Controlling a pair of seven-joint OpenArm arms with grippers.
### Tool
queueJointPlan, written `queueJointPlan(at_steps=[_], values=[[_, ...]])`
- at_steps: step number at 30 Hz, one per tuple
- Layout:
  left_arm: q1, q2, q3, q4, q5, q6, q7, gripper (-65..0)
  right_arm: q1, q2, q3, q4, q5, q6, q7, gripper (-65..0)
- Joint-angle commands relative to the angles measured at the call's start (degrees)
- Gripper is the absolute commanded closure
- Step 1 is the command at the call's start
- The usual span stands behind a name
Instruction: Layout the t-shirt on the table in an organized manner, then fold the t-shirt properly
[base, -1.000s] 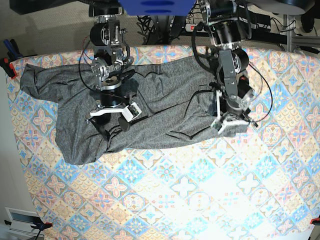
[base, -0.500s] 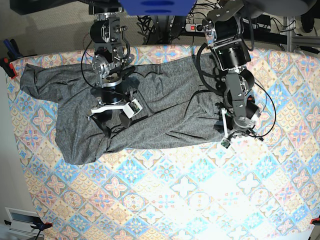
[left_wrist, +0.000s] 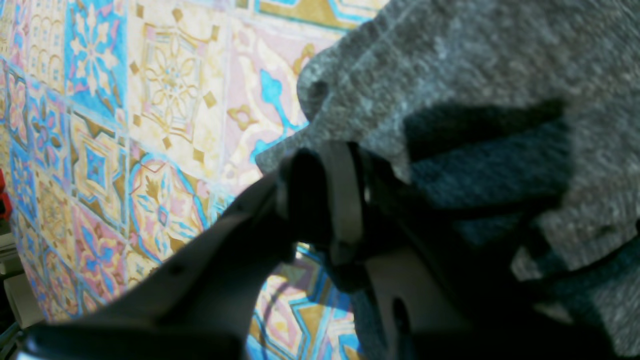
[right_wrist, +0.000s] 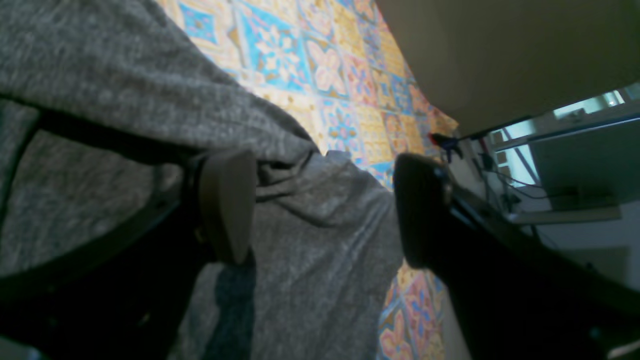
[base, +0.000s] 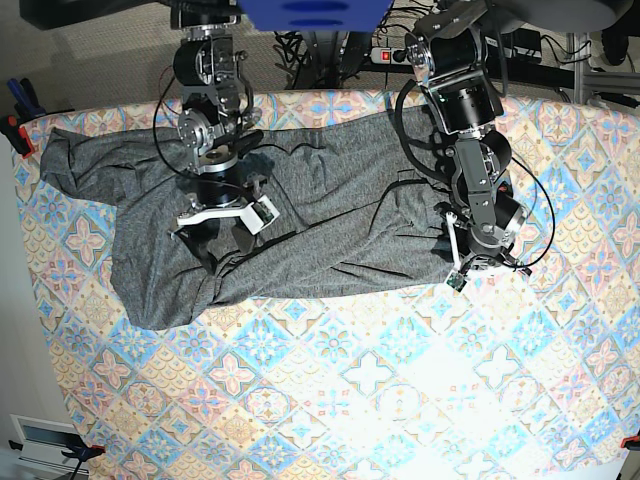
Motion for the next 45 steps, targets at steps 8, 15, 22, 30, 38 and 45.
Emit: queueJointPlan(at_steps=[8,15,22,30,38,45], values=[[-0.98,-0.19,0.1,10.84,0.42,0.1,0.57,-10.5,0.64,-0.17,-0.29,0.94,0.17,-0.98,1.11,-41.6],[0.34,-1.16,4.93,8.29,6.22,0.1,0.74,-17.6,0.64,-0.17,-0.29,0.94,0.17,-0.98,1.11,-41.6],[1.31,-1.51,7.22,7.41,7.54,0.1,0.65,-32.1,0.64,-0.26,-0.29,0.94,0.17,-0.98,1.11,-41.6],[-0.19,-2.83,7.31,0.2,7.89,0.1,-0.14,-35.6,0.55,-0.26,-0.03,1.03,0.17,-0.98,1.11,-41.6],[-4.85,-3.53,6.95,-10.79,7.63,0.1,-1.54,-27.8,0.55,-0.17,0.24,1.11,0.17,-0.98,1.11,-41.6],[-7.57,-3.18,7.13,-12.11,7.37,0.1,-1.72,-2.4,0.55,-0.17,0.24,1.2,0.17,-0.98,1.11,-41.6]])
